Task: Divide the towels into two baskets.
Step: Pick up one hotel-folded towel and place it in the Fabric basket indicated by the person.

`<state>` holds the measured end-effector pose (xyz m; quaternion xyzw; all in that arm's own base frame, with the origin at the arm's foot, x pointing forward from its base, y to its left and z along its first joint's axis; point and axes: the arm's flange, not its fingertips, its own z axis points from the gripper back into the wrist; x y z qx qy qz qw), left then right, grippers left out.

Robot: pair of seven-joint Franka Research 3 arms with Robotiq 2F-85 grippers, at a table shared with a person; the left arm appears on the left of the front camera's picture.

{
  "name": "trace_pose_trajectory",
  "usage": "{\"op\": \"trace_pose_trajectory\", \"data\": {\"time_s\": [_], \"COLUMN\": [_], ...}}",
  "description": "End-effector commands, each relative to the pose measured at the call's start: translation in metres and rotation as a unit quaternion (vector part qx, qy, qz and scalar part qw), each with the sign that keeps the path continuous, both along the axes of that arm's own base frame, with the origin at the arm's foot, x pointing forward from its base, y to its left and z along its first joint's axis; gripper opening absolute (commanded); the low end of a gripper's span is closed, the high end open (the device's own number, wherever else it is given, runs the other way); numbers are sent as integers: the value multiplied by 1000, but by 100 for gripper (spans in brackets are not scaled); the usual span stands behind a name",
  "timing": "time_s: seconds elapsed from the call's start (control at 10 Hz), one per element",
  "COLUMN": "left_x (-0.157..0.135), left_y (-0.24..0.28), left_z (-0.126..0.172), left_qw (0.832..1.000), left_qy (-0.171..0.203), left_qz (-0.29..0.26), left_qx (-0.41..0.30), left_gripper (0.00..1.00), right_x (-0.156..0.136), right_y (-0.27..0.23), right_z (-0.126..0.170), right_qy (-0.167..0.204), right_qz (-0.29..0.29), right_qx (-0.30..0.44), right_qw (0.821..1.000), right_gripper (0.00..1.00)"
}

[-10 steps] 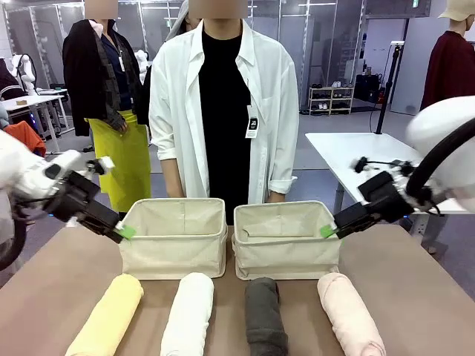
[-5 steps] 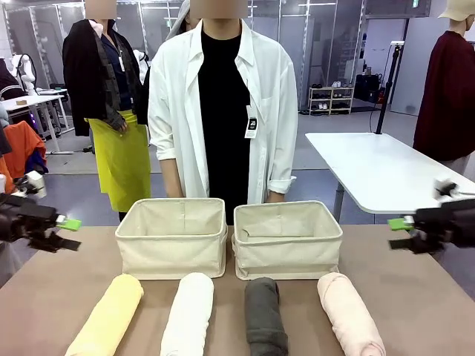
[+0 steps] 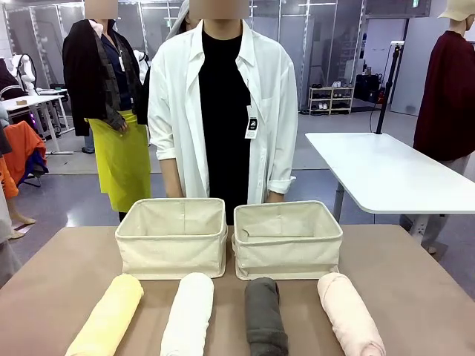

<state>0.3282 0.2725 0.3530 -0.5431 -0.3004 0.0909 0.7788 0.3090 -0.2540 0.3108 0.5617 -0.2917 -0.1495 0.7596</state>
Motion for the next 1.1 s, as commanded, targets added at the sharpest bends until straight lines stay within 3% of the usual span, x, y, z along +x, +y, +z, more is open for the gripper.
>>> {"op": "trace_pose_trajectory", "data": {"time_s": [0.0,0.1,0.2,0.3,1.0], "left_x": [-24,-29,-21,-33,-33], "left_y": [25,29,21,34,34], "left_z": [-4,-8,-9,-11,-11], "left_qw": [999,998,998,998,998], "left_qy": [7,15,27,11,11], "left_qz": [47,57,53,55,55], "left_qx": [-24,-17,4,-9,-9], "left_gripper": [100,100,100,100,100], "right_x": [-23,-27,-16,-16,-16], "right_y": [-4,-7,-9,-9,-9], "right_z": [-1,0,-6,-6,-6], "right_qy": [10,19,5,5,5], "right_qz": [-28,-34,-22,-22,-22], "right_qx": [20,9,7,7,7], "right_qw": [999,999,1000,1000,1000], "right_gripper": [100,100,100,100,100]}}
